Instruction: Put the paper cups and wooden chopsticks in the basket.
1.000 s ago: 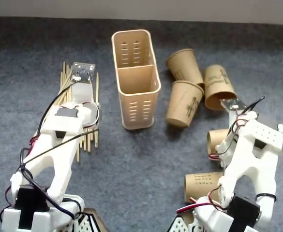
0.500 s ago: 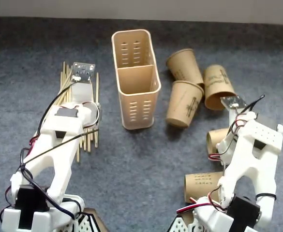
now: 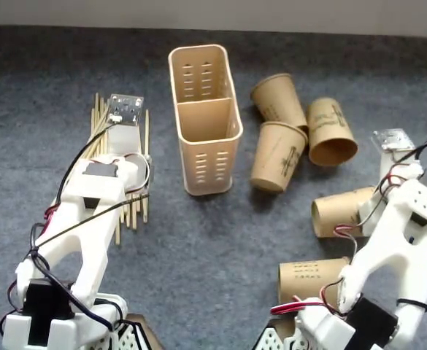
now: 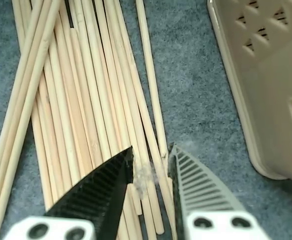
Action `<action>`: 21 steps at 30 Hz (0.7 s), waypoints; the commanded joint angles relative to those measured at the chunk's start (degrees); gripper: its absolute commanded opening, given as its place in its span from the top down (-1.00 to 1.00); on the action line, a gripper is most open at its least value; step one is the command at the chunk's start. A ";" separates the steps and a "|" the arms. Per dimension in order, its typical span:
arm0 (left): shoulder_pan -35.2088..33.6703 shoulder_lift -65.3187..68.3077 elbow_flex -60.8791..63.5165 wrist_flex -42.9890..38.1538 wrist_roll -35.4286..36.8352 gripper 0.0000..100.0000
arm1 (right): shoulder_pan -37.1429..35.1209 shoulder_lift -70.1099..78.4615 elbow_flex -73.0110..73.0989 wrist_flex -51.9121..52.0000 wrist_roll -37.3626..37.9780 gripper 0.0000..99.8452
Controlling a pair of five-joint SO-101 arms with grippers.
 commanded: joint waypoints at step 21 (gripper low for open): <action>0.84 -1.98 -0.22 -0.62 0.26 0.71 | -8.40 -1.54 -7.52 -9.63 -27.69 0.28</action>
